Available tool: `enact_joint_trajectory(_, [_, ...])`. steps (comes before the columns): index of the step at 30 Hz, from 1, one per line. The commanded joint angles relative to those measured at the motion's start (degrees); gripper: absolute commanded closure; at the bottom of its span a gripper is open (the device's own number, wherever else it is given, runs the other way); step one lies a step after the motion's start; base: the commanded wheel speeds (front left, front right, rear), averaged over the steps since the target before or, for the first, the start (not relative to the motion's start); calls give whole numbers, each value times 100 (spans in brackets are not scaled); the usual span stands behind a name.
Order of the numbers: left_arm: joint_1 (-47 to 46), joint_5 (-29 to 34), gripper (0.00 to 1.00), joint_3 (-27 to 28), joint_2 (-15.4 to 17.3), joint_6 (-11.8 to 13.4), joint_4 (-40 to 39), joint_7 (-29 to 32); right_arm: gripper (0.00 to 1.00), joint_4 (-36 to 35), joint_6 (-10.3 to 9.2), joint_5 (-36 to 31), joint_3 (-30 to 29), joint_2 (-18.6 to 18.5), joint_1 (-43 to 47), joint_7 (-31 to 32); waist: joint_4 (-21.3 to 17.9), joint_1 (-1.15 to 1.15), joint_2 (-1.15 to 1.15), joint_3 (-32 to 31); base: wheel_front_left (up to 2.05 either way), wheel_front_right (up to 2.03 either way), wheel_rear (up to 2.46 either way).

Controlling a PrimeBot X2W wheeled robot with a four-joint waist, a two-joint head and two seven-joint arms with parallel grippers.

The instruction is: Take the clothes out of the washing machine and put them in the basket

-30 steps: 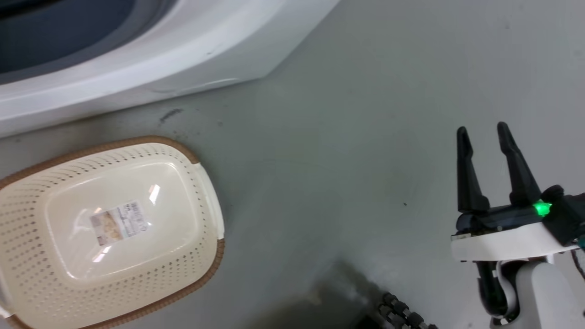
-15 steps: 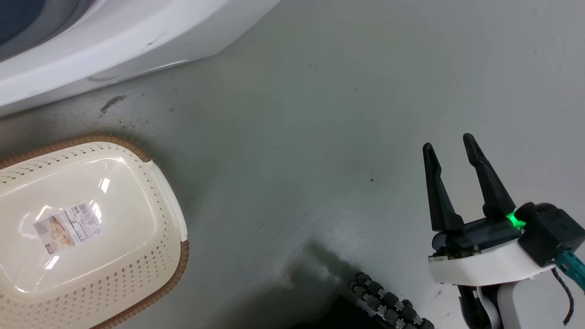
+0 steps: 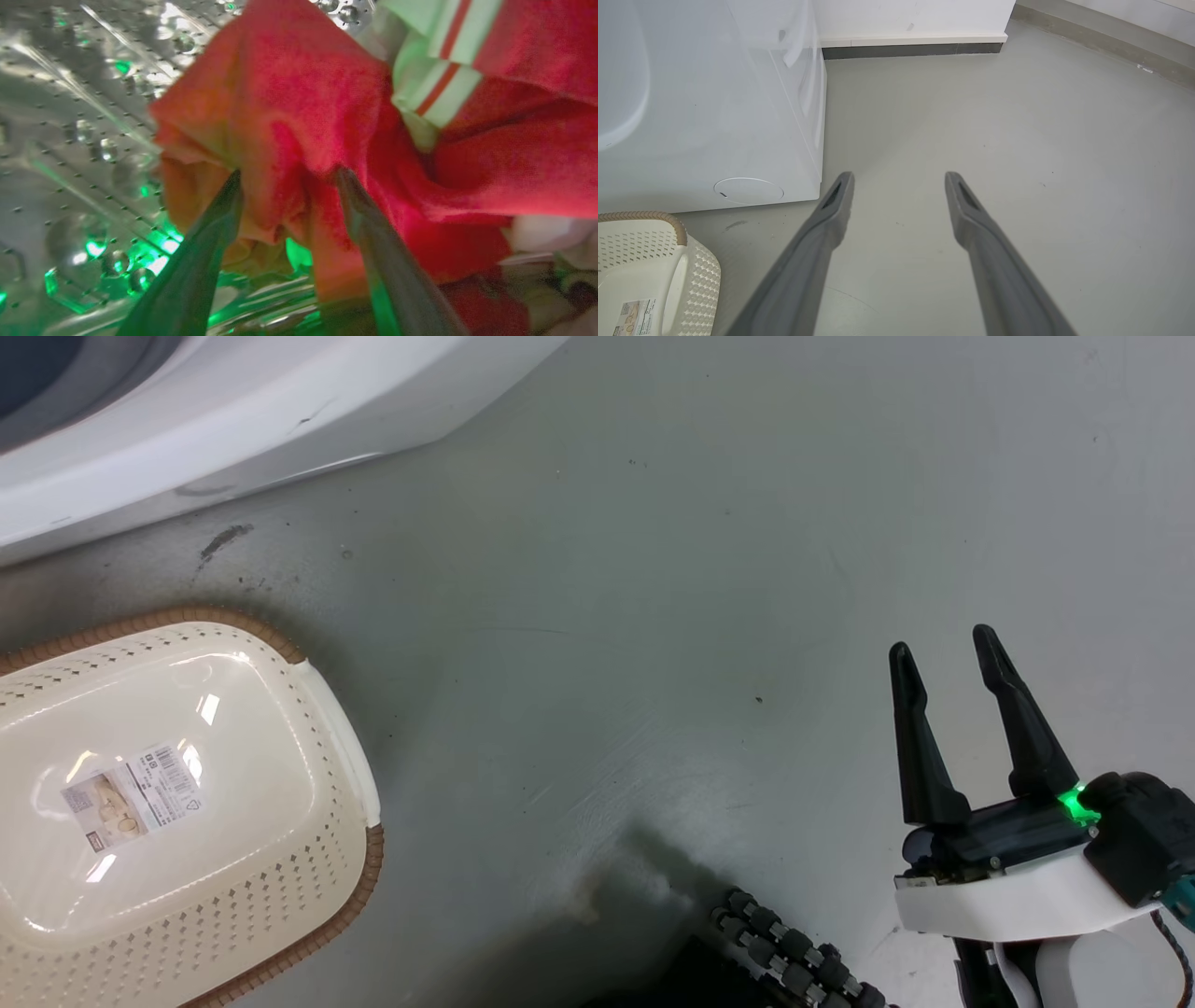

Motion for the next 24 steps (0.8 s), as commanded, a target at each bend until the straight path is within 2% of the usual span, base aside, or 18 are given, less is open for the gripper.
enact_joint_trajectory(1, [-4, -15, 0, -41, 22, 11, 30, 26, 0, -34, -4, 19, -10, 7, 60, -12, 2, 0, 0, 7, 0, 0, 0])
enact_joint_trajectory(4, [-37, -155, 2, -176, 33, 11, 7, 72, 0, -69, -4, 11, -4, 7, 61, -12, 9, 0, 0, 35, 0, 0, 0])
enact_joint_trajectory(5, [-42, -214, 36, -223, 38, 11, 1, 87, 0, -78, -4, 16, 2, 7, 46, -12, 11, 0, 0, 42, 0, 0, 0])
enact_joint_trajectory(6, [-60, -270, 100, -259, 47, 11, -4, 99, 0, -97, -4, 27, 11, 7, 35, -12, 13, 0, 0, 51, 0, 0, 0])
enact_joint_trajectory(15, [-211, -599, 100, -534, 153, 11, -95, -143, 0, -167, -4, 90, 62, 7, -47, -12, 43, 0, 0, 140, 0, 0, 0])
enact_joint_trajectory(21, [-350, -599, 100, -625, 154, 10, -49, -609, 0, -101, -5, 110, 73, 7, -200, -12, 29, 0, 0, 104, 0, 0, 0])
enact_joint_trajectory(24, [-381, -548, 100, -655, 176, 12, -80, -1051, 0, -47, -4, 133, 87, 7, -298, -12, 10, 0, 0, 46, 0, 0, 0])
